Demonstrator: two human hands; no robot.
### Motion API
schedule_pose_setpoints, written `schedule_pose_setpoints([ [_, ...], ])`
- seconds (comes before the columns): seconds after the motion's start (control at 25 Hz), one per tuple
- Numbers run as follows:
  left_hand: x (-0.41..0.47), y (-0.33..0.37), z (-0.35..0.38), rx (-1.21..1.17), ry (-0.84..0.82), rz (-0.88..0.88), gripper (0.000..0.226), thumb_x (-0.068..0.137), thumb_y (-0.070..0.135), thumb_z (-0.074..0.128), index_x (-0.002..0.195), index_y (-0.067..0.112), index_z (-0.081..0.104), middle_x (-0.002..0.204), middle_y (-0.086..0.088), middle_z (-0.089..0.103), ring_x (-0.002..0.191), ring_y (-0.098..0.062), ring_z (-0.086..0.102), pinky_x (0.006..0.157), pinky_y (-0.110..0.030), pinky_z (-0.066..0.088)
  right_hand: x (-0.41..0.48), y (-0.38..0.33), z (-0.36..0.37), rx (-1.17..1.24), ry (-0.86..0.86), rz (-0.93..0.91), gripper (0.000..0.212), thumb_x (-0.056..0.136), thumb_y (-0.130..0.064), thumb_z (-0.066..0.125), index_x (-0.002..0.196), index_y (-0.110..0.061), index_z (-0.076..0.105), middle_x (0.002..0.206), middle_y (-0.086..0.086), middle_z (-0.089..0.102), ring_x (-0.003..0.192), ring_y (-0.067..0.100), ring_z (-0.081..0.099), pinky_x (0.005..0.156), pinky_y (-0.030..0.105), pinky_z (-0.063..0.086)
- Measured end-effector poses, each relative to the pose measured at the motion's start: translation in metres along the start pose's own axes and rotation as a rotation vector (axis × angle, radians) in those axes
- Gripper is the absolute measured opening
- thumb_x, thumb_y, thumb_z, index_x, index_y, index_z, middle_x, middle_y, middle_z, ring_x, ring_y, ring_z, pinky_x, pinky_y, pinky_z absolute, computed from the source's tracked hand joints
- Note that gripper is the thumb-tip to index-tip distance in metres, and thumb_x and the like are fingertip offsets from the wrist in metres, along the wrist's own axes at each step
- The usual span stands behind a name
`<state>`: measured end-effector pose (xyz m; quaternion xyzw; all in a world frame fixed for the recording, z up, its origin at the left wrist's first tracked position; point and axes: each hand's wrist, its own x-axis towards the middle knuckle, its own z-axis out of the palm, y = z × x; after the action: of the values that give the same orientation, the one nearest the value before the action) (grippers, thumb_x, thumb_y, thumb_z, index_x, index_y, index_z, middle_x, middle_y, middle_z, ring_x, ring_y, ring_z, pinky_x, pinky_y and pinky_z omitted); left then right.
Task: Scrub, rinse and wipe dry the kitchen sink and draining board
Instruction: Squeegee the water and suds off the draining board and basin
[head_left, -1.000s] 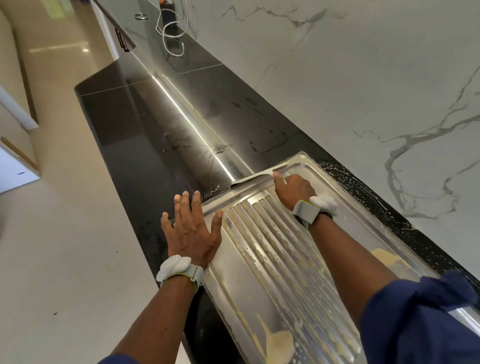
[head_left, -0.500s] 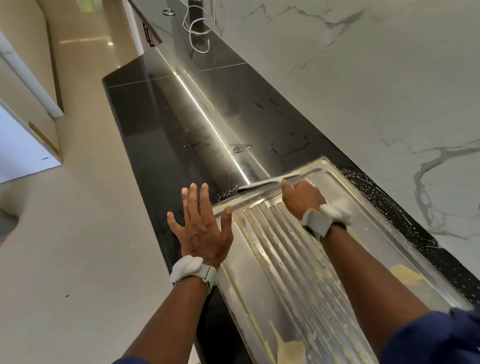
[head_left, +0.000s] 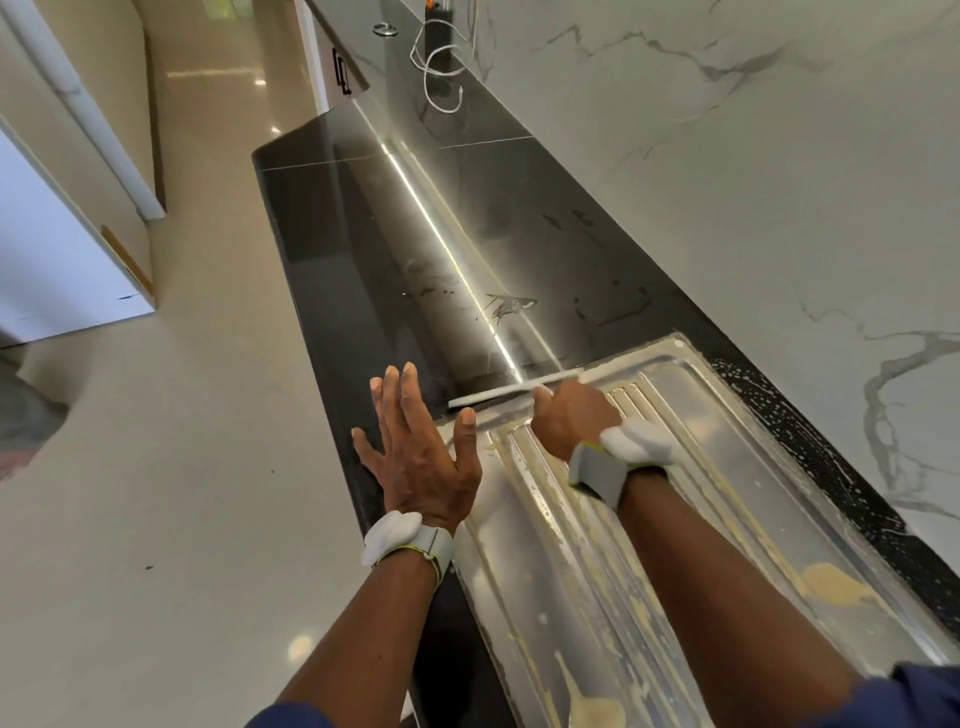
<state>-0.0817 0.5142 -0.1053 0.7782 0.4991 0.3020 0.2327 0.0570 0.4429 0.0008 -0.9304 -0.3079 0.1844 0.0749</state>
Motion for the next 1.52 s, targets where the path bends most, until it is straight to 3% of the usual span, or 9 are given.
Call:
schedule_pose_setpoints([
  [0.12,0.000,-0.002,0.001,0.006,-0.017,0.012,0.076,0.099,0.066,0.030,0.162,0.024,0.021,0.172,0.001,0.017,0.160,-0.021,0.007,0.121,-0.070,0.009,-0.029,0.035,0.003,-0.088,-0.071,0.042,0.049,0.105,-0.046,0.034,0.118,-0.009,0.063,0.127,0.016,0.064,0.117,0.036,0.059,0.092,0.036,0.046],
  [0.28,0.000,0.000,0.003,0.034,-0.038,0.032,0.076,0.099,0.066,0.029,0.161,0.023,0.022,0.171,0.000,0.020,0.160,-0.022,0.008,0.121,-0.070,0.009,-0.021,0.046,0.004,-0.012,0.053,0.191,0.057,0.103,-0.054,0.031,0.118,-0.009,0.063,0.127,0.017,0.063,0.115,0.039,0.059,0.093,0.041,0.045],
  [0.64,-0.002,-0.003,0.004,0.048,-0.050,0.064,0.073,0.100,0.066,0.026,0.160,0.024,0.026,0.170,0.000,0.023,0.160,-0.022,0.010,0.120,-0.069,0.006,-0.056,0.063,0.042,-0.096,0.038,0.051,0.054,0.107,-0.047,0.026,0.110,-0.006,0.062,0.117,0.020,0.066,0.109,0.041,0.061,0.088,0.040,0.046],
  [0.88,-0.003,0.000,0.002,0.057,-0.061,0.094,0.069,0.102,0.064,0.030,0.157,0.023,0.033,0.167,-0.003,0.029,0.159,-0.023,0.015,0.121,-0.069,0.009,-0.210,0.158,0.057,-0.137,-0.006,0.120,0.072,0.088,-0.072,-0.002,0.072,-0.023,0.048,0.063,-0.003,0.059,0.058,0.017,0.061,0.052,0.030,0.037],
  [1.0,-0.003,0.000,0.000,0.036,-0.043,0.081,0.069,0.101,0.064,0.032,0.156,0.022,0.034,0.165,-0.004,0.032,0.158,-0.025,0.017,0.121,-0.068,0.010,-0.248,0.170,0.048,-0.152,-0.038,0.184,0.068,0.088,-0.069,0.004,0.078,-0.025,0.055,0.070,-0.002,0.064,0.070,0.019,0.064,0.062,0.035,0.046],
  [1.12,-0.007,-0.003,-0.004,-0.018,-0.013,0.092,0.069,0.100,0.063,0.033,0.155,0.021,0.036,0.165,-0.002,0.033,0.158,-0.023,0.017,0.122,-0.066,0.010,-0.195,0.113,0.046,0.219,0.057,0.134,0.061,0.103,-0.056,0.024,0.076,-0.012,0.057,0.067,0.004,0.060,0.064,0.025,0.058,0.063,0.035,0.047],
  [1.24,-0.008,-0.006,-0.005,-0.069,0.013,0.087,0.069,0.100,0.061,0.033,0.156,0.020,0.037,0.165,-0.002,0.033,0.158,-0.022,0.017,0.123,-0.064,0.011,-0.107,0.050,0.055,0.292,0.041,0.169,0.053,0.105,-0.047,0.033,0.092,-0.006,0.065,0.095,0.023,0.070,0.094,0.038,0.068,0.083,0.040,0.052],
  [1.36,-0.014,-0.010,-0.004,-0.029,0.031,0.159,0.068,0.101,0.059,0.032,0.156,0.019,0.037,0.165,-0.003,0.033,0.158,-0.023,0.017,0.123,-0.062,0.011,-0.064,0.017,0.069,0.214,0.084,0.207,0.052,0.106,-0.044,0.035,0.123,-0.003,0.062,0.129,0.023,0.063,0.122,0.039,0.058,0.097,0.040,0.045],
  [1.52,-0.019,-0.009,-0.004,0.044,0.012,0.230,0.067,0.104,0.059,0.028,0.156,0.018,0.037,0.165,-0.005,0.033,0.158,-0.024,0.016,0.124,-0.060,0.011,-0.112,0.038,0.076,0.000,0.064,0.126,0.047,0.107,-0.042,0.032,0.116,-0.007,0.062,0.124,0.020,0.065,0.116,0.039,0.060,0.089,0.038,0.046],
])
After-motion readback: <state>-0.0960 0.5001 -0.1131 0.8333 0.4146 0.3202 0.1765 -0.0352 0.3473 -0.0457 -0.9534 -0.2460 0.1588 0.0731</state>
